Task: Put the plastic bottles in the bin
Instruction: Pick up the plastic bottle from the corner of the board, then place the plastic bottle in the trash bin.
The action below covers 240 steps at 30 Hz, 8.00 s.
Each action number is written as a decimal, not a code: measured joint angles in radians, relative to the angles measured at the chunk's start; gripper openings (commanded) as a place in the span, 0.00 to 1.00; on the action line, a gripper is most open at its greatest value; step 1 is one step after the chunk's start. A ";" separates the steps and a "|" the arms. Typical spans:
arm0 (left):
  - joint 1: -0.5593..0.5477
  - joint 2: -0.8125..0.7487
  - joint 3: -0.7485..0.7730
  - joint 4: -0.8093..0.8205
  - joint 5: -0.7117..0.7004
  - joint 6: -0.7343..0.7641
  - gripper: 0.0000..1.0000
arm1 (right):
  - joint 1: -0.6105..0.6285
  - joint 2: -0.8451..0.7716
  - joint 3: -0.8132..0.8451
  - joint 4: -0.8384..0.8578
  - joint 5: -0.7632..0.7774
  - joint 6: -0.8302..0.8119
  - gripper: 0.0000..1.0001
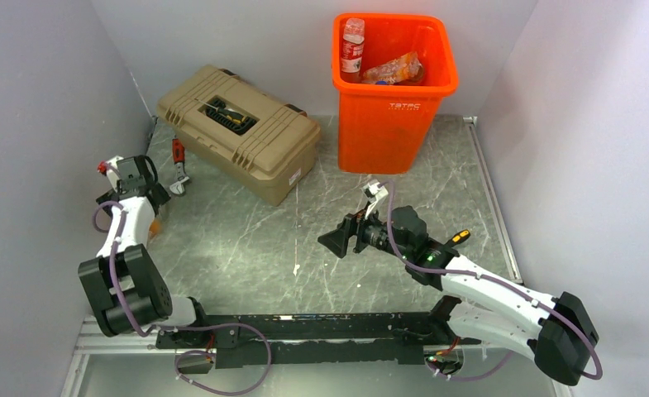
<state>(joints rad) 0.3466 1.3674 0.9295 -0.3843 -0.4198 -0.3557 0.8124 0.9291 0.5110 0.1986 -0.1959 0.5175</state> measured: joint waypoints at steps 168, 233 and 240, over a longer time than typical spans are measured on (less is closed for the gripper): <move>-0.649 -0.743 -0.343 0.702 1.200 0.130 0.00 | -0.338 0.134 0.795 -0.455 -0.357 0.280 1.00; -0.713 -0.529 -0.256 0.941 0.928 0.055 0.00 | 0.032 0.262 0.576 0.296 0.154 0.171 1.00; -0.713 -0.542 -0.256 0.941 0.927 0.055 0.00 | 0.036 0.327 0.652 0.257 0.228 0.249 0.97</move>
<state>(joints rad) -0.3660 0.8257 0.6731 0.5568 0.5072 -0.3008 0.8482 1.2556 1.1625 0.4561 0.0322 0.7670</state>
